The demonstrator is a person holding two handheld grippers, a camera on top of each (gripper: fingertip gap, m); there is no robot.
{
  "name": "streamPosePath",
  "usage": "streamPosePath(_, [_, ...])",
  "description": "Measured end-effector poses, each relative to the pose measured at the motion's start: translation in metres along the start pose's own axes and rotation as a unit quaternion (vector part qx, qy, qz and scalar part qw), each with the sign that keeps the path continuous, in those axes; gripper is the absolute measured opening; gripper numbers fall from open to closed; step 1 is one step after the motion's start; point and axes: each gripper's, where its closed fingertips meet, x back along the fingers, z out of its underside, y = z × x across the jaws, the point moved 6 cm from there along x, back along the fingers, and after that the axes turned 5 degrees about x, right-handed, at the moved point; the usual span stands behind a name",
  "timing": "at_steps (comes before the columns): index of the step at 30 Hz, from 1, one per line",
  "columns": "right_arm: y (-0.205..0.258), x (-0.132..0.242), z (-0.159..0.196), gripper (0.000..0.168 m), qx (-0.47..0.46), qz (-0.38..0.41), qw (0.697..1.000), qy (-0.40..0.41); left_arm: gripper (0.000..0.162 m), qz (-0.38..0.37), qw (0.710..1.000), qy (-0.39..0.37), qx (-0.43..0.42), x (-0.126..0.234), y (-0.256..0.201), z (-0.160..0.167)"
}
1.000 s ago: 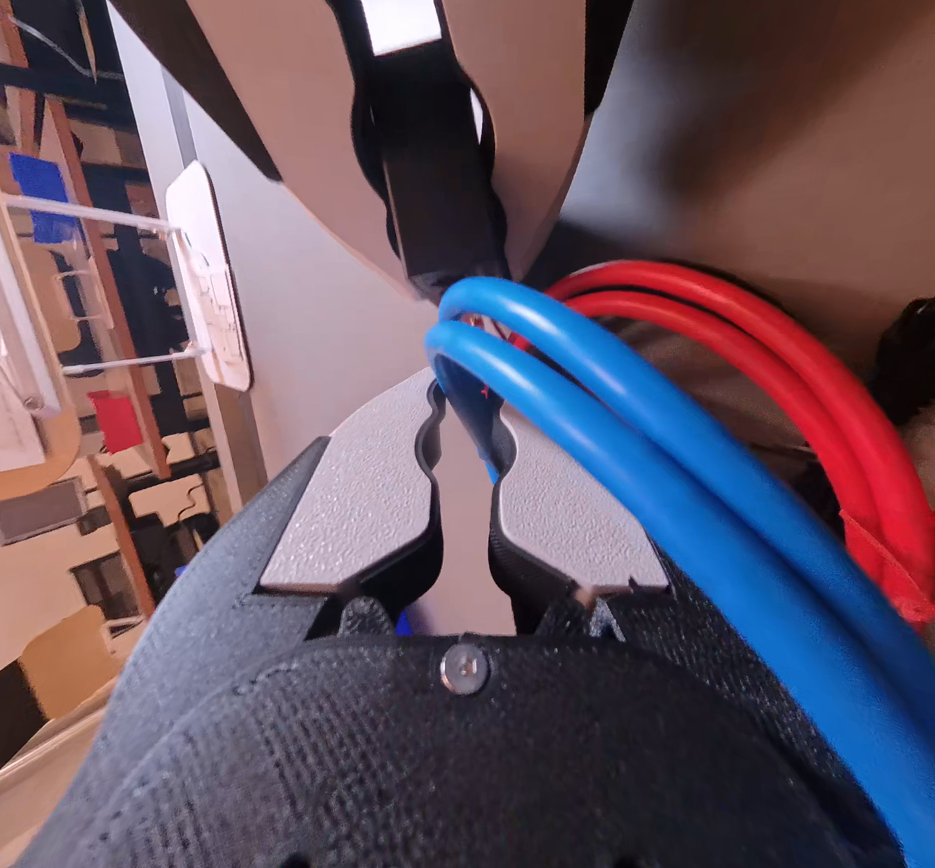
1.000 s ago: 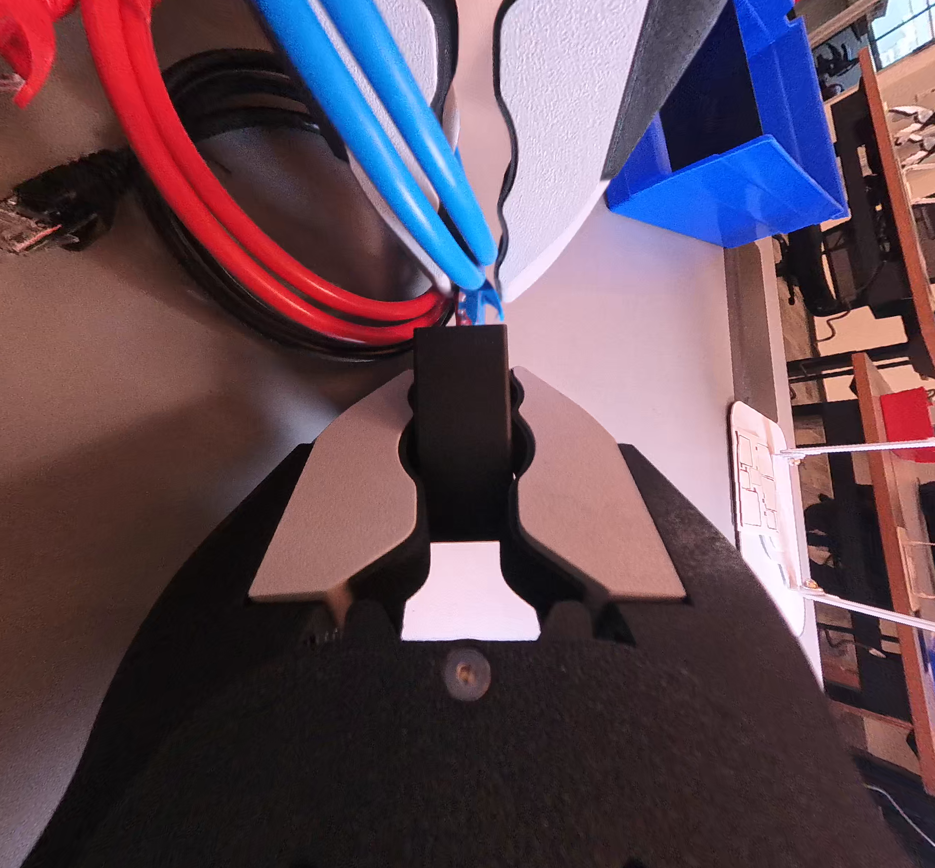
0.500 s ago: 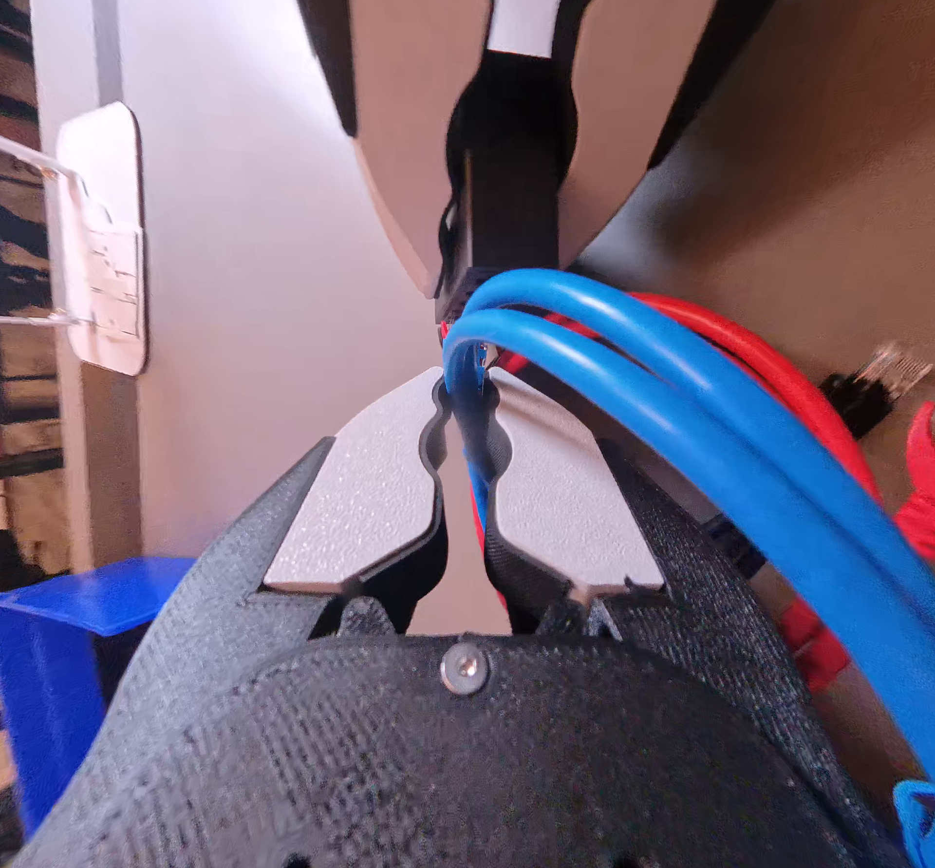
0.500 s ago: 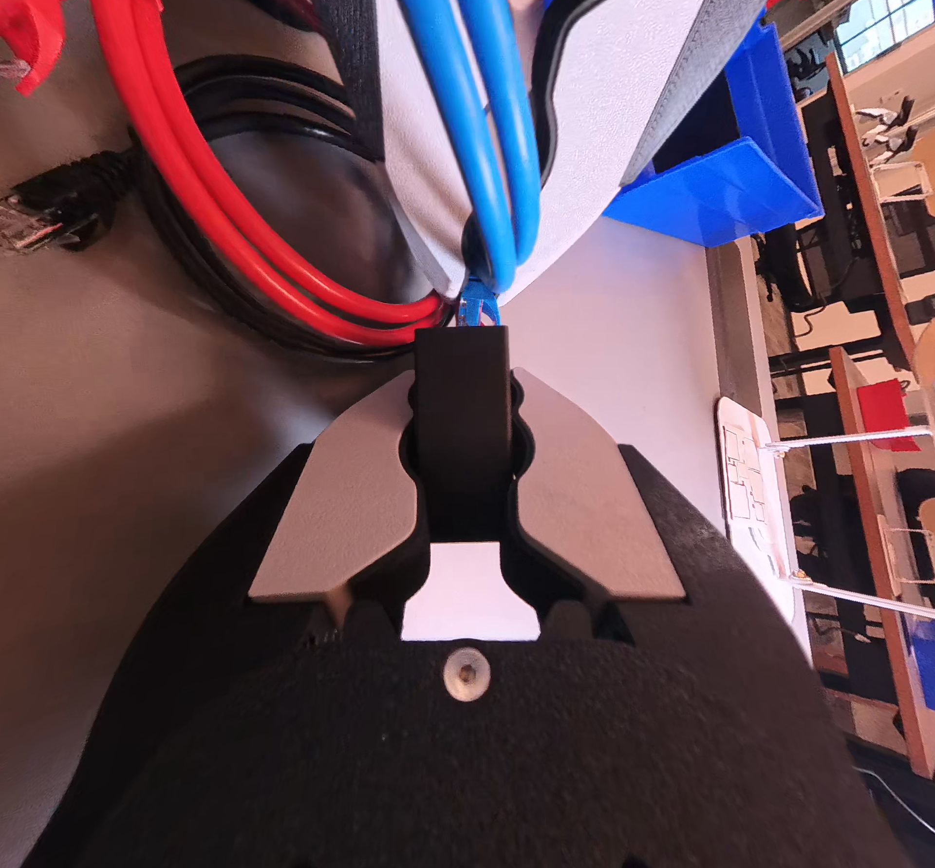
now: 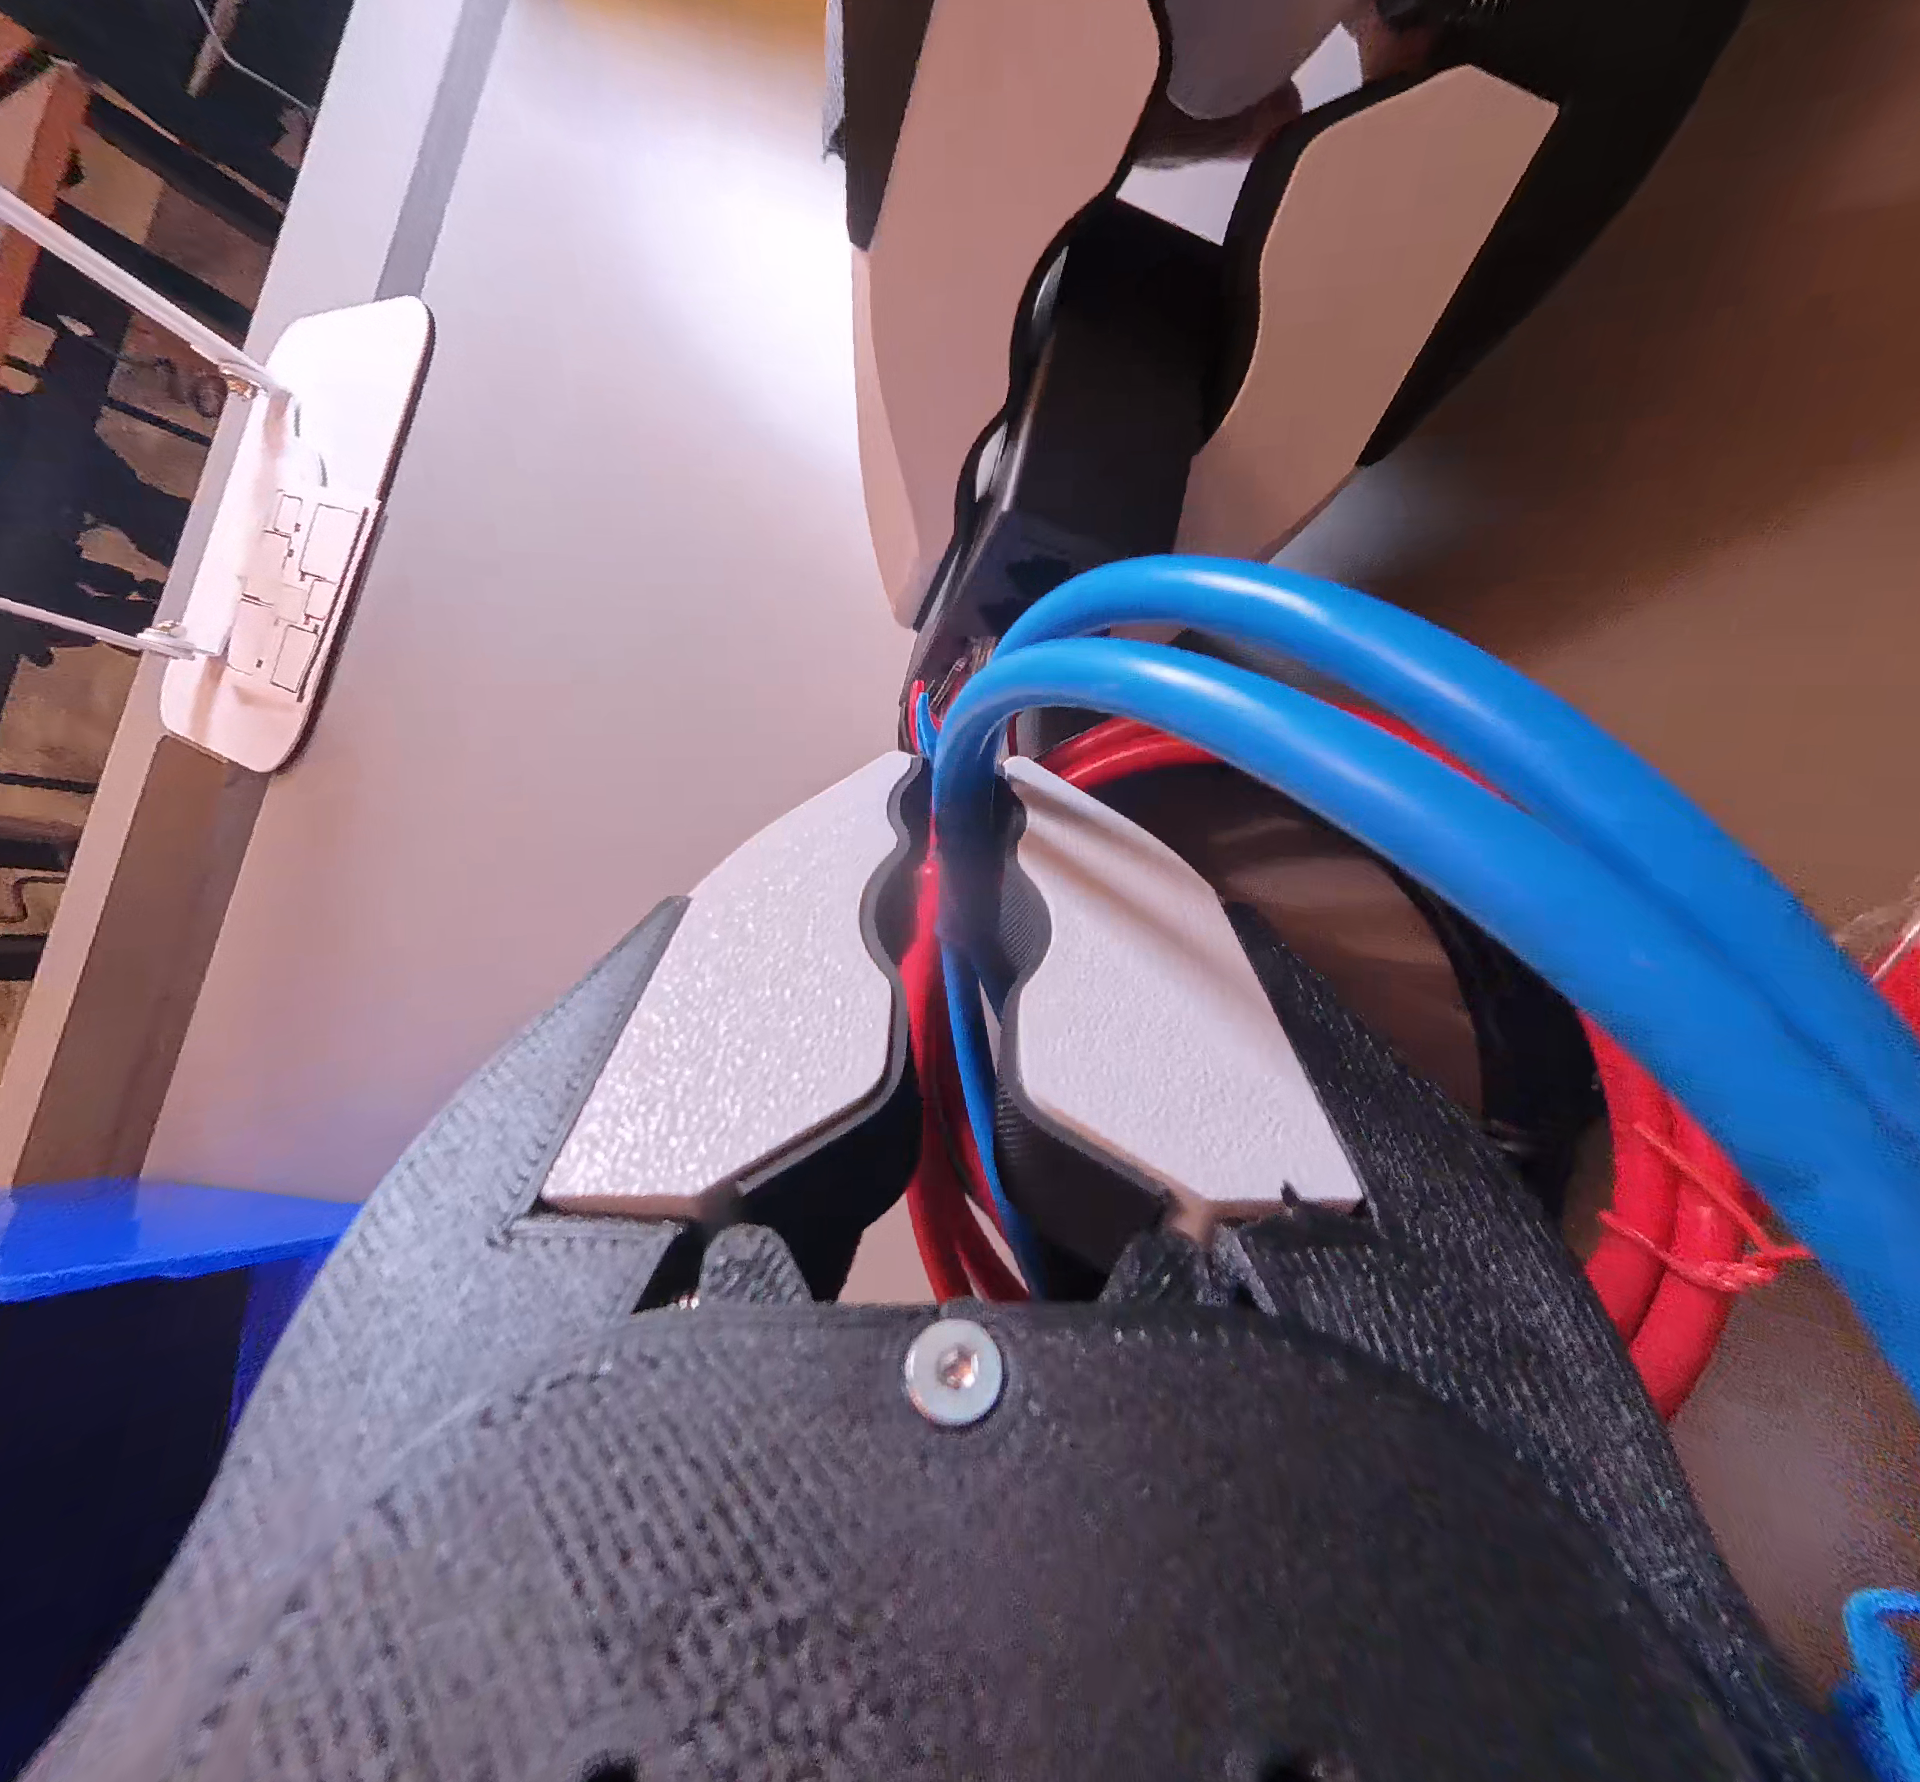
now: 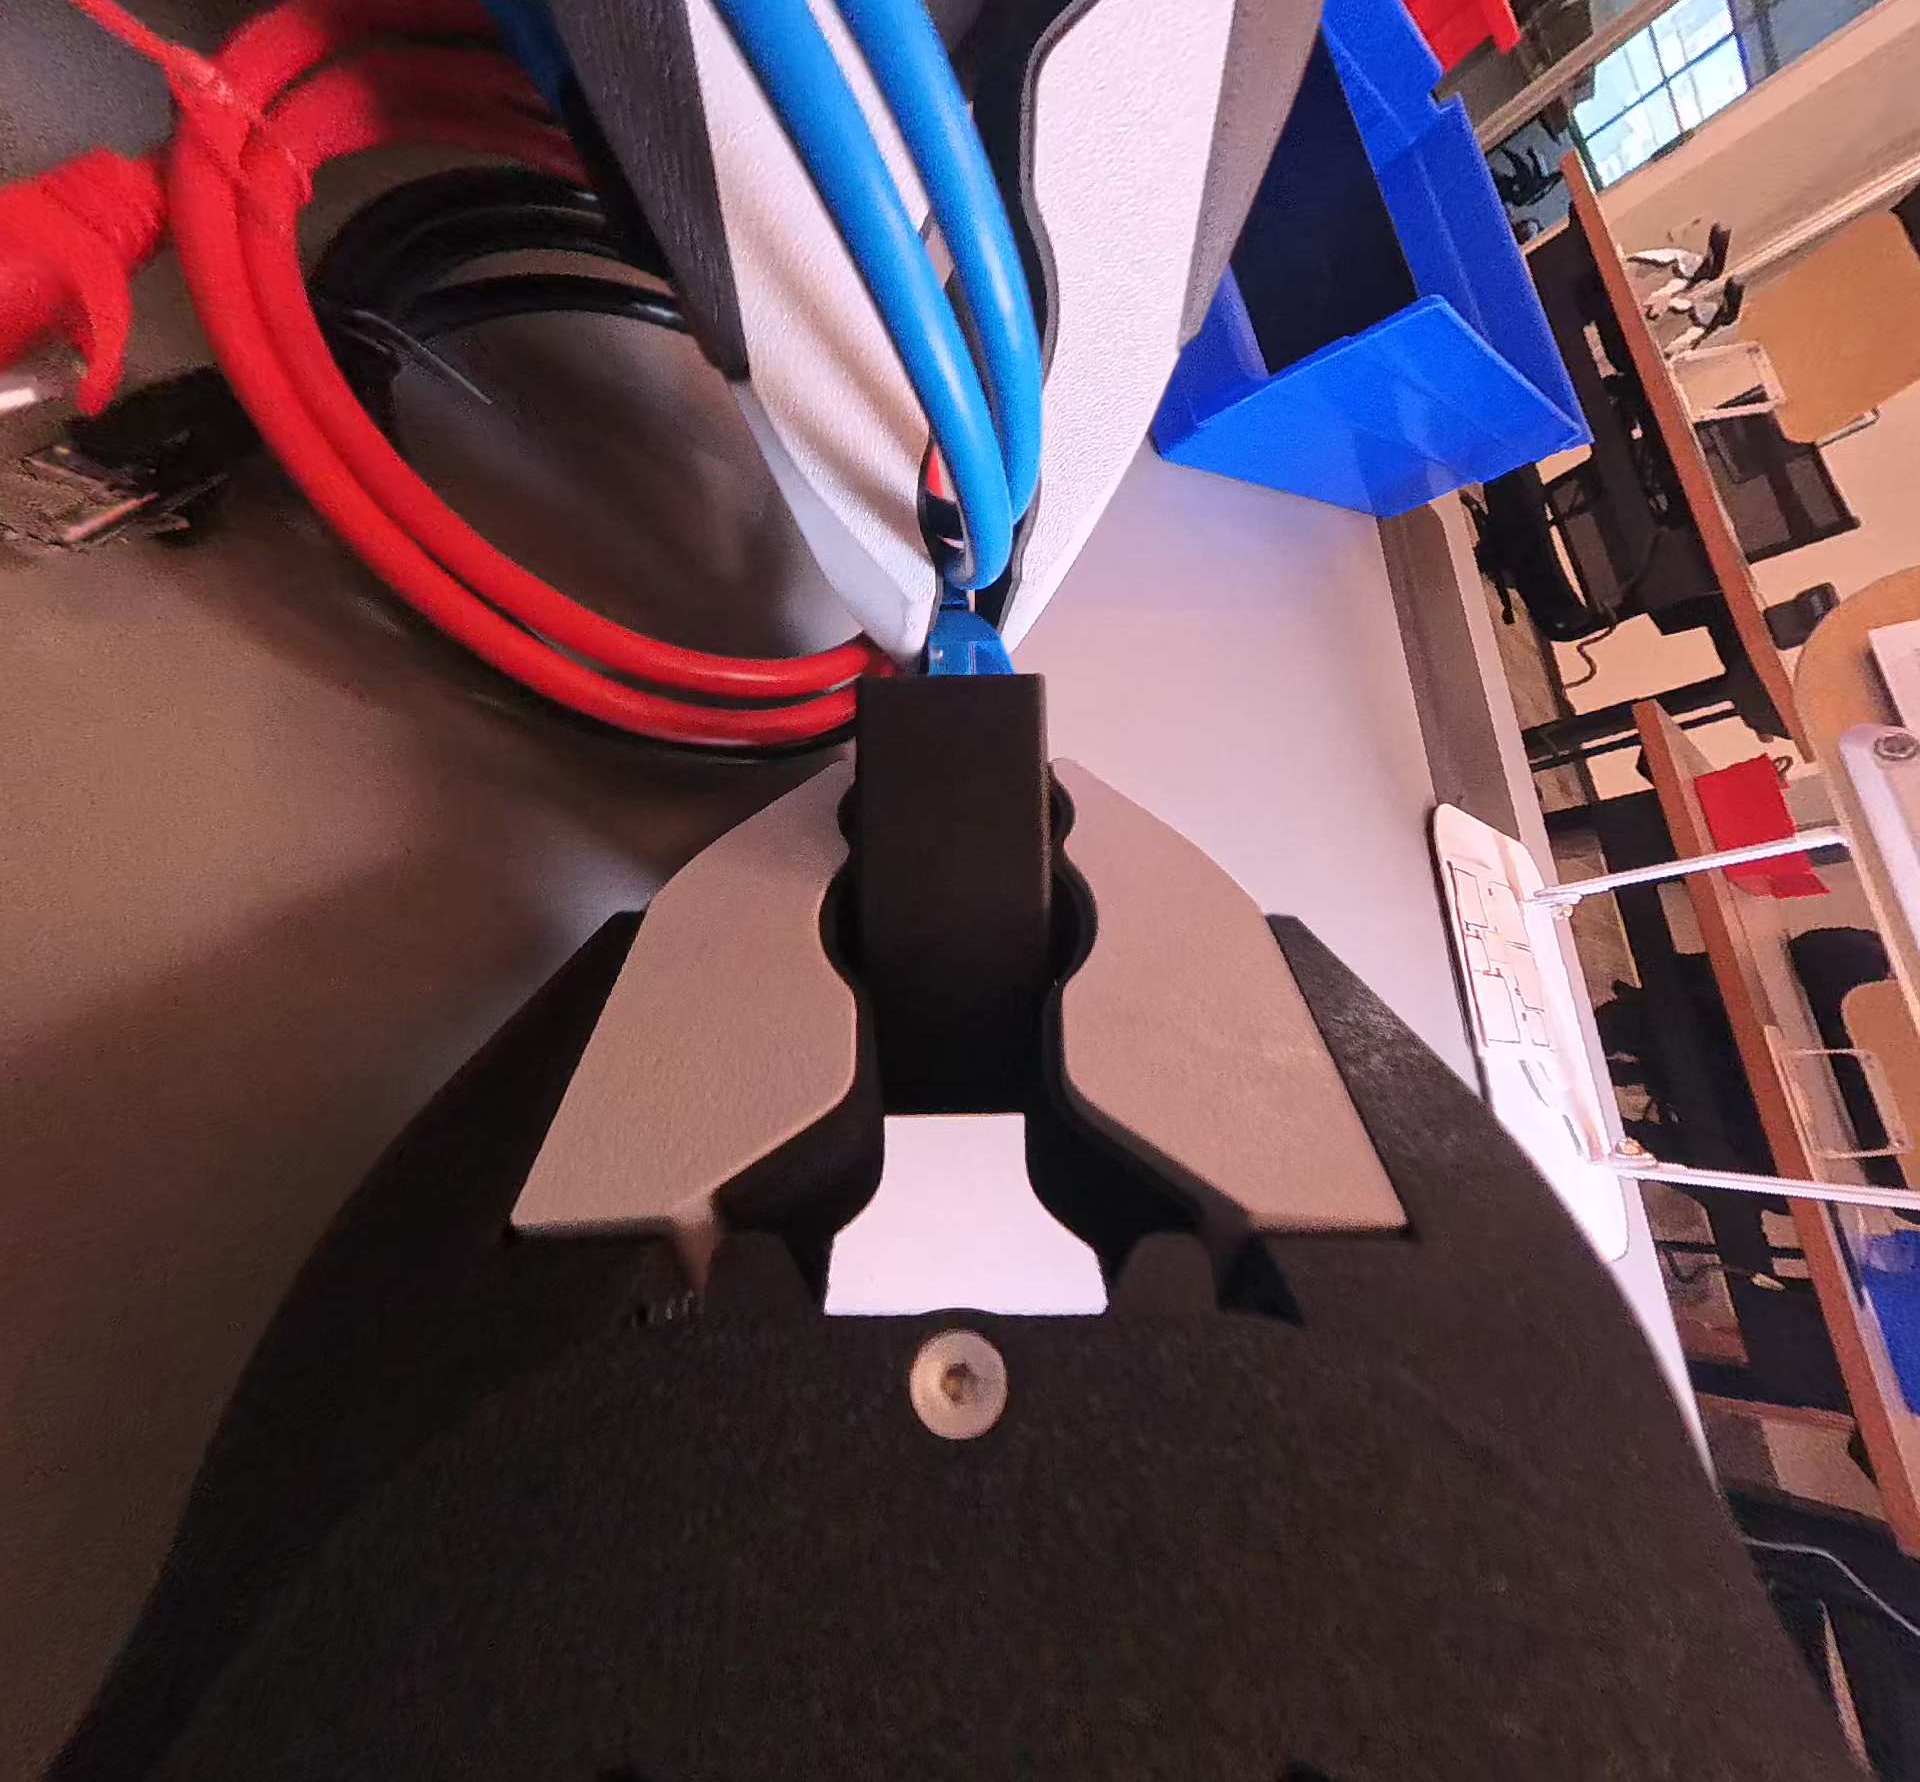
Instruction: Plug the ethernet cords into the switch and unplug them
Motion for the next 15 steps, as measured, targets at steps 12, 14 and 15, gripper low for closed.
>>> streamPosePath(12, [0.002,-0.004,-0.003,0.028,0.027,0.025,0.999,0.026,0.01,-0.036,0.999,0.019,-0.034,-0.009,-0.004,-0.006])
streamPosePath(14, [0.003,-0.003,-0.001,0.028,0.042,0.025,0.998,0.028,0.011,-0.043,0.996,0.026,-0.074,-0.011,-0.006,-0.007])
streamPosePath(15, [0.003,-0.003,0.0,0.028,0.045,0.024,0.998,0.031,0.012,-0.036,0.996,0.027,-0.075,-0.012,-0.006,-0.007])
